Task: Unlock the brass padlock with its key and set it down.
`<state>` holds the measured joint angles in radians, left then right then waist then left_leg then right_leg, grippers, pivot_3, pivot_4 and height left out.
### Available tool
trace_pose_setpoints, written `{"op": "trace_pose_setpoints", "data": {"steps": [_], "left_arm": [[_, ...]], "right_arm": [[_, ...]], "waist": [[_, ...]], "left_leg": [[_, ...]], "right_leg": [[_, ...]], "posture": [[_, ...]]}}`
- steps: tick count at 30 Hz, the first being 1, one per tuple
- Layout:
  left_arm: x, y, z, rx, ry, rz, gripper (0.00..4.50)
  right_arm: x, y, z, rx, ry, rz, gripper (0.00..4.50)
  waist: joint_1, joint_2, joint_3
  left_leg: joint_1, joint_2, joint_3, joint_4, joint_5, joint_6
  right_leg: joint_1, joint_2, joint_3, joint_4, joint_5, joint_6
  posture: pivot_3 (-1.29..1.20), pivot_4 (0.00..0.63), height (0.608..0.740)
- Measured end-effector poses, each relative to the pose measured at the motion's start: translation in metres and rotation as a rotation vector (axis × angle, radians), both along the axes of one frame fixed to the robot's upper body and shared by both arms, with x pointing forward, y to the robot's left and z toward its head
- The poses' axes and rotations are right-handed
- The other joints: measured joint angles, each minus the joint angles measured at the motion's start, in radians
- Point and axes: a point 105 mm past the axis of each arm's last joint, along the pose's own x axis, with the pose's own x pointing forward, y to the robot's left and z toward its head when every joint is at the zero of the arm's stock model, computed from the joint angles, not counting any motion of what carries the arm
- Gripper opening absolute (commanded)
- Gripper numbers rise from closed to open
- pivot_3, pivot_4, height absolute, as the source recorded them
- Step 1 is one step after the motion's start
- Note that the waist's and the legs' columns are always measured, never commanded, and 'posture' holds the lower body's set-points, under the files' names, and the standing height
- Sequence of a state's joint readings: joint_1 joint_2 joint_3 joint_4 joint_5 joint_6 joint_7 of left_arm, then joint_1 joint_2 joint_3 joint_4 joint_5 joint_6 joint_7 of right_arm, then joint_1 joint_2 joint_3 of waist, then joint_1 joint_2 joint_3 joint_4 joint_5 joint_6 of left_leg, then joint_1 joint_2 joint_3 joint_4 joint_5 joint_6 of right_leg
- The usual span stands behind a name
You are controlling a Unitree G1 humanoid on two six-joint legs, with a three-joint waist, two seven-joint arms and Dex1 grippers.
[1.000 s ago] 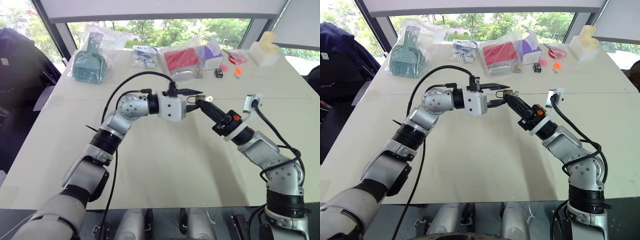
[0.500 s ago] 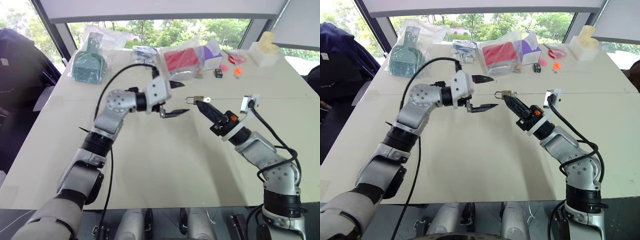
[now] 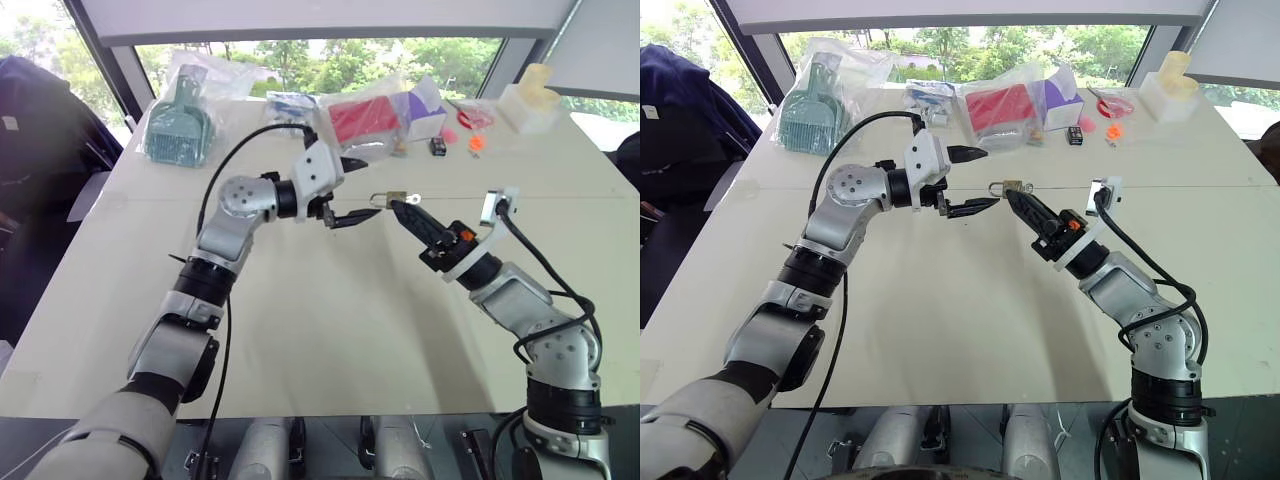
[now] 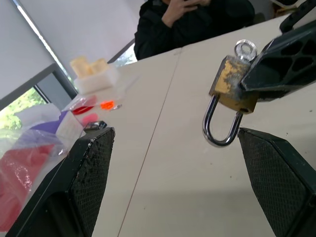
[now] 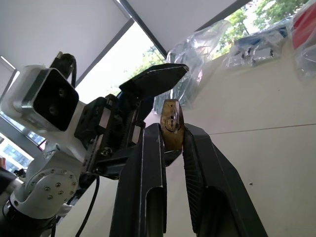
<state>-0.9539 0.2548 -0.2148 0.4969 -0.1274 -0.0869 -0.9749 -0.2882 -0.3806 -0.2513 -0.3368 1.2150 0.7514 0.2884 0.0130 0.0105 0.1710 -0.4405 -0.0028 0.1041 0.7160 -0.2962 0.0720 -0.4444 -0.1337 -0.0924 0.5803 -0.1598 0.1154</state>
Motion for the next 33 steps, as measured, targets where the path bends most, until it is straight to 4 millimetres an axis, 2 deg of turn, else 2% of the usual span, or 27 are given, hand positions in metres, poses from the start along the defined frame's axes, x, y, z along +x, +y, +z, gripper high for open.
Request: {"op": "trace_pose_setpoints", "data": {"steps": [9, 24, 30, 33], "left_arm": [[0.008, -0.012, 0.011, -0.022, -0.025, 0.01, 4.12], [0.014, -0.009, 0.008, -0.047, -0.029, 0.061, 4.12], [0.018, 0.007, -0.013, 0.018, 0.015, 0.109, 4.12], [0.02, 0.029, -0.036, 0.102, 0.076, 0.156, 4.12]], "right_arm": [[-0.008, 0.005, -0.002, 0.013, 0.006, 0.026, 0.01], [-0.01, 0.008, -0.006, 0.011, 0.018, 0.035, 0.01], [-0.004, 0.002, -0.012, 0.011, 0.062, -0.009, 0.01], [0.005, -0.007, -0.036, -0.034, 0.189, -0.056, 0.01]], "waist": [[-0.001, 0.0, 0.0], [-0.001, 0.0, 0.0], [-0.002, 0.0, 0.0], [-0.005, 0.0, 0.0]], "left_leg": [[0.0, 0.0, 0.0, 0.0, 0.0, 0.0], [0.0, 0.0, 0.0, 0.0, 0.0, 0.0], [0.0, 0.0, 0.0, 0.0, 0.0, 0.0], [0.0, 0.0, 0.0, 0.0, 0.0, 0.0]], "right_leg": [[0.0, 0.0, 0.0, 0.0, 0.0, 0.0], [0.0, 0.0, 0.0, 0.0, 0.0, 0.0], [-0.001, 0.0, 0.0, 0.0, 0.0, 0.0], [-0.001, 0.0, 0.0, 0.0, 0.0, 0.0]], "posture": [[0.0, 0.15, 0.735], [0.0, 0.15, 0.735], [0.0, 0.15, 0.735], [0.0, 0.15, 0.735]]}}
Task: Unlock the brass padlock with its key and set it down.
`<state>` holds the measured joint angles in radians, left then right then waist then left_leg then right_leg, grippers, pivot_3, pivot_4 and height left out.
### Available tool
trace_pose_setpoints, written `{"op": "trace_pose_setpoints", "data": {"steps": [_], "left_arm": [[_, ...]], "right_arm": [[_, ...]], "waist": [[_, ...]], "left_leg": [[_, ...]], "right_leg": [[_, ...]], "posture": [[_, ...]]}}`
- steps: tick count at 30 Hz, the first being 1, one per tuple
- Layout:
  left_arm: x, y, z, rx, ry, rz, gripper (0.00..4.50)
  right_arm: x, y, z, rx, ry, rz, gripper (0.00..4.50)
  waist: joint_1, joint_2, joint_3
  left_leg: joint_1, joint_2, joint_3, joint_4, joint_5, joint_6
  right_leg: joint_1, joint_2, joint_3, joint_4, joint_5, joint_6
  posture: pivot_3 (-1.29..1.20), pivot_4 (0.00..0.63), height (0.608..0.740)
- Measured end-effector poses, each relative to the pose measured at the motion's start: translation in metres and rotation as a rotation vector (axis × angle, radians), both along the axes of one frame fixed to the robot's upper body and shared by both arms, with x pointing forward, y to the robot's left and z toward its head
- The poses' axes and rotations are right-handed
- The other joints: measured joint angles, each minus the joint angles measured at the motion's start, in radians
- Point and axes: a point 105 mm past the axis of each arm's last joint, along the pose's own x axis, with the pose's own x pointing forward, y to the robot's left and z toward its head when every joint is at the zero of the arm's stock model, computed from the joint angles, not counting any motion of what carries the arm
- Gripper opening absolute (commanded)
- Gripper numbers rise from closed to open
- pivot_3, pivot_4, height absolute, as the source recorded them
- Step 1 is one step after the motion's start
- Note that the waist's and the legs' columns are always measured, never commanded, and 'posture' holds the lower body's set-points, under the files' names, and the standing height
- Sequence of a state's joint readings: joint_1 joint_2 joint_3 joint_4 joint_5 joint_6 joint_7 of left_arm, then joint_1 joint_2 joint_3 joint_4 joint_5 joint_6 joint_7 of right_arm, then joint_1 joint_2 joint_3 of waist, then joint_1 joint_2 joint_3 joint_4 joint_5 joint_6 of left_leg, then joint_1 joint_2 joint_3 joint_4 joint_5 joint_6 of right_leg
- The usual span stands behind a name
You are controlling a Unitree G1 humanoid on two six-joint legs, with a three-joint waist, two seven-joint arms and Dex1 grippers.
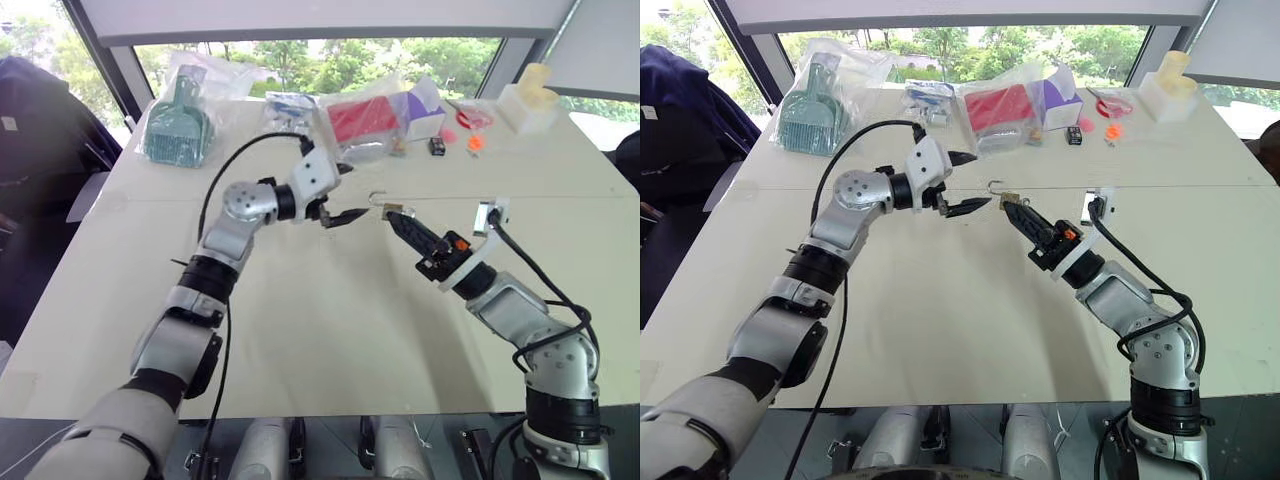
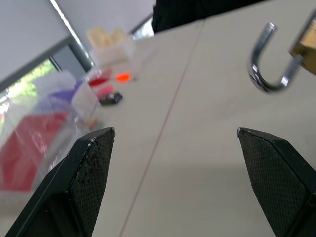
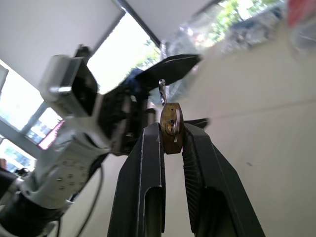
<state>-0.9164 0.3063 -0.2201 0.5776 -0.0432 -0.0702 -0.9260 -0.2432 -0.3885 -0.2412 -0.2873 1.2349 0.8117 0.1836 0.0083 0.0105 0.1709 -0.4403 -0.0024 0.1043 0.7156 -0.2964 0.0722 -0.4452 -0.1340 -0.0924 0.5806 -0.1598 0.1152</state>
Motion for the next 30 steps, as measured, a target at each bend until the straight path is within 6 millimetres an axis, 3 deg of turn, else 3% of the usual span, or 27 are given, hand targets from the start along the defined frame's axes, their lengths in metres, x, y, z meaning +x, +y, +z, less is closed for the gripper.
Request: {"op": "trace_pose_setpoints", "data": {"steps": [4, 8, 12, 17, 21, 25, 30], "left_arm": [[-0.012, 0.023, -0.031, 0.045, 0.159, 0.007, 4.12], [-0.044, 0.021, -0.027, 0.013, 0.244, -0.1, 4.12], [-0.059, 0.019, -0.022, -0.007, 0.28, -0.131, 4.12], [-0.063, 0.017, -0.026, -0.024, 0.307, -0.104, 4.16], [-0.063, 0.016, -0.024, -0.032, 0.299, -0.091, 4.16], [-0.063, 0.019, -0.026, -0.03, 0.306, -0.083, 4.16], [-0.063, 0.033, -0.033, -0.044, 0.351, -0.04, 4.16]], "right_arm": [[0.002, -0.008, -0.033, -0.052, 0.162, -0.018, 0.01], [0.004, -0.006, -0.049, -0.059, 0.26, -0.01, 0.01], [0.004, -0.006, -0.055, -0.079, 0.3, 0.01, 0.01], [0.004, -0.01, -0.069, -0.189, 0.358, 0.022, 2.42], [0.0, -0.012, -0.061, -0.234, 0.314, 0.059, 4.47], [-0.011, -0.035, -0.058, -0.305, 0.291, 0.022, 4.47], [-0.045, -0.079, -0.043, -0.498, 0.191, -0.024, 4.47]], "waist": [[0.002, 0.0, 0.0], [0.001, 0.0, 0.0], [0.002, 0.0, 0.0], [0.003, 0.0, 0.0], [0.005, 0.0, 0.0], [0.007, 0.0, 0.0], [0.005, 0.0, 0.0]], "left_leg": [[-0.001, 0.0, 0.0, 0.0, 0.003, -0.006], [-0.001, 0.0, 0.0, 0.0, 0.003, -0.006], [-0.001, 0.0, 0.0, 0.0, 0.003, -0.005], [-0.001, 0.0, 0.0, 0.0, 0.003, -0.005], [-0.001, 0.0, -0.001, 0.0, 0.001, -0.001], [-0.001, 0.0, -0.001, 0.0, 0.001, -0.001], [-0.001, 0.0, 0.0, 0.0, 0.0, 0.0]], "right_leg": [[-0.001, 0.0, 0.0, 0.0, 0.0, 0.0], [-0.001, -0.001, 0.0, -0.001, -0.002, -0.003], [-0.001, 0.0, 0.0, 0.0, -0.002, -0.004], [-0.001, 0.0, 0.0, 0.0, -0.002, -0.003], [0.0, 0.0, 0.0, 0.0, -0.002, -0.003], [0.0, 0.0, 0.0, -0.001, -0.002, -0.003], [0.0, 0.0, 0.0, -0.001, -0.001, 0.0]], "posture": [[0.0, 0.15, 0.735], [0.0, 0.15, 0.735], [0.0, 0.15, 0.735], [0.0, 0.15, 0.735], [0.0, 0.15, 0.735], [0.0, 0.15, 0.735], [0.0, 0.15, 0.735]]}}
